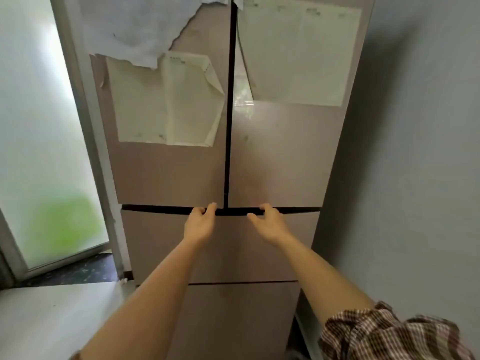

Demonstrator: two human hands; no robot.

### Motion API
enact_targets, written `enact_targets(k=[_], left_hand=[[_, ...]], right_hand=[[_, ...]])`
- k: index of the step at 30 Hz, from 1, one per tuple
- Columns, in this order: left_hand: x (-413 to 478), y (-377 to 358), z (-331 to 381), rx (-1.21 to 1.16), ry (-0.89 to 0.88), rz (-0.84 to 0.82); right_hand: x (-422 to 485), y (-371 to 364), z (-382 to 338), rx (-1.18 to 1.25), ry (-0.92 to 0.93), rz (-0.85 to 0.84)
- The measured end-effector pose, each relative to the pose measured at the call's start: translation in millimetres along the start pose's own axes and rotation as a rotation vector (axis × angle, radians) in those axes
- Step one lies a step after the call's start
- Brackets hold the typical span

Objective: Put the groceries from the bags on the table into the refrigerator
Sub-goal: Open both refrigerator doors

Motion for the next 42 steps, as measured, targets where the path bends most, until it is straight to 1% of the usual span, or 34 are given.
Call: enact_targets(k=[2,4,7,11,15,17,19,22,25,29,32,38,42], left_hand=[[29.6,-11.0,-11.6,-0.114,0.088,0.015],[56.0,-22.9,-26.7,-0.281,0.177,-0.001],[79.5,-32.5,-42.0,-0.39,0.233,0.04],[97.5,-42.4,-49.5,-0.519,0.225,0.074],[108.7,-49.3,-52.8,-0.658,0.216,0.082],[107.0,-56.2,-53.0,-0.77,0.244,0.065],[105.9,-60.3,-49.2,-0.885,0.251,0.038],[106.7,-62.3,-45.0,-1.02,0.258,0.026],[105.0,-61.1,-39.7,-1.061,0.261,0.015],[94.6,-56.0,-39.2,-0.972,0.223,0.033],[83.8,-49.8,-35.7,-0.956,0.197,0.063],[73.0,-46.2,-34.8,-0.895,0.229,0.106],[81.7,-50.5,-36.0,-0.908,0.237,0.09]], right_hand=[[26.8,-13.7,11.2,0.145,-0.082,-0.023],[46.1,-28.4,20.5,0.255,-0.162,-0.035],[64.2,-46.9,31.2,0.416,-0.261,-0.052],[80.3,-67.1,44.1,0.784,-0.394,-0.024],[93.3,-76.3,42.4,1.11,-0.427,0.002],[97.8,-79.9,40.7,1.285,-0.44,0.007],[100.2,-83.2,38.3,1.398,-0.434,0.02],[100.9,-90.2,39.0,1.436,-0.424,0.016],[101.7,-90.5,37.2,1.416,-0.407,-0.005],[93.4,-89.3,37.8,1.348,-0.413,0.036],[84.8,-90.0,38.0,1.345,-0.372,0.025],[80.3,-84.6,36.6,1.337,-0.331,0.002],[82.2,-86.2,33.8,1.296,-0.337,0.014]])
Point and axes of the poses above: each hand's wrist, its own x-axis towards the middle knuckle, its own y-axis out of the back of the hand, z = x × y, the point moved 7 cm from there along x, towards the middle knuckle
